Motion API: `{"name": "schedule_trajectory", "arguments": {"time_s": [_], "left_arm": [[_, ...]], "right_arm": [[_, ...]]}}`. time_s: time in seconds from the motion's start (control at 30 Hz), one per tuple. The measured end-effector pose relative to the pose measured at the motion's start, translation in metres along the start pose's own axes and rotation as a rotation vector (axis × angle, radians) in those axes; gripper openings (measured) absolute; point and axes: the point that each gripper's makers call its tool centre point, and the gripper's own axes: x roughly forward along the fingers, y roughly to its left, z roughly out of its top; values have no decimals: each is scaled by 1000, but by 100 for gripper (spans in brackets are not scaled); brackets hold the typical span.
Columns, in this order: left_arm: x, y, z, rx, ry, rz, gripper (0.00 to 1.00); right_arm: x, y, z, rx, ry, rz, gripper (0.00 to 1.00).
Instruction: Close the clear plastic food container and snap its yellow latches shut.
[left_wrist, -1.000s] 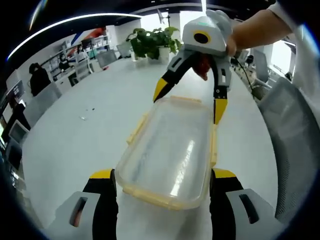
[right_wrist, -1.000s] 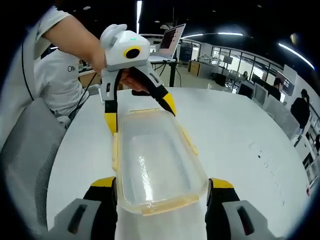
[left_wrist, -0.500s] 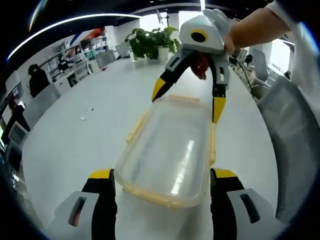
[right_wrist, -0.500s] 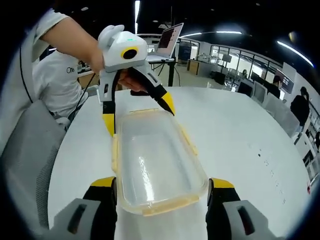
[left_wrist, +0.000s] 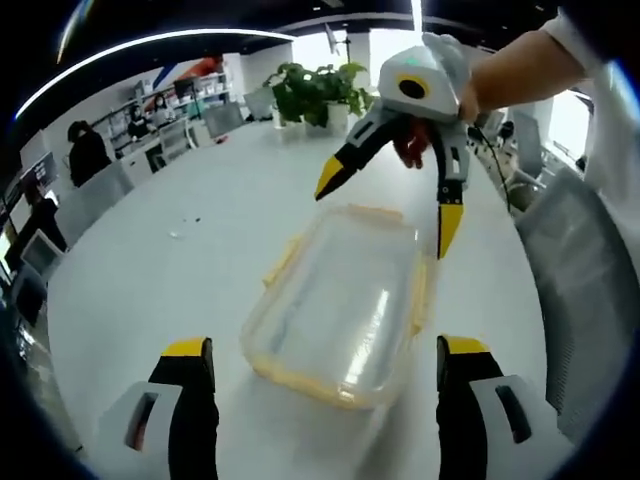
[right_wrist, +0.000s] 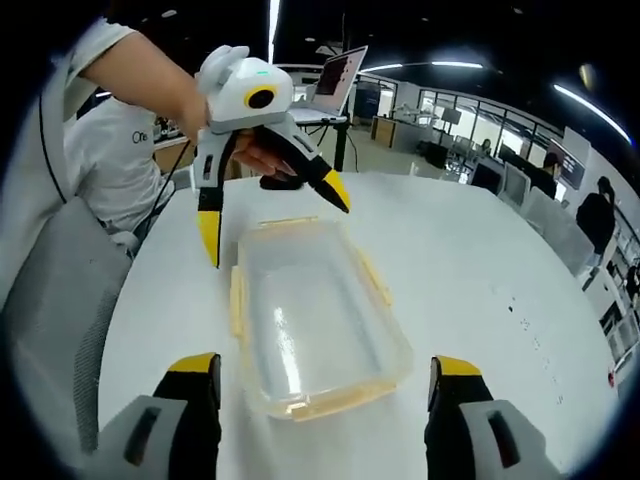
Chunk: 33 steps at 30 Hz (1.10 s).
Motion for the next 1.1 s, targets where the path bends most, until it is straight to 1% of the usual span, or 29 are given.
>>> {"name": "schedule_trajectory", "arguments": {"time_s": [0.03, 0.07, 0.1, 0.2, 0.27, 0.47, 0.57, 0.73, 0.83, 1.0, 1.1], "left_arm": [[-2, -2, 2, 3, -2, 6, 93], [-2, -3, 3, -7, -5, 6, 96], [-3, -4, 3, -22, -5, 3, 99], [-6, -9, 5, -15, -9, 7, 99], [-9, -12, 4, -12, 2, 11, 99], [-20, -22, 10, -27, -22, 21, 99], [-26, -28, 11, -24, -25, 25, 99], [-35, -36, 13, -11, -30, 35, 99], [-40, -42, 15, -6, -33, 42, 99], [-47, -52, 18, 1, -39, 48, 97], [-50, -56, 19, 13, -36, 54, 94]], "right_arm": [[-2, 0, 2, 11, -8, -12, 99], [-3, 0, 3, 11, -8, -14, 99], [-5, 1, 3, 33, -9, -15, 99], [-9, 5, 7, 43, -20, -19, 99], [-11, 10, 9, 40, -24, -21, 99], [-20, 20, 15, 45, -42, -34, 99], [-23, 25, 14, 27, -37, -46, 99], [-33, 33, 18, 16, -56, -58, 99], [-39, 40, 18, -5, -47, -67, 99], [-49, 47, 20, 10, -64, -78, 99], [-54, 51, 20, 4, -74, -86, 99]]}}
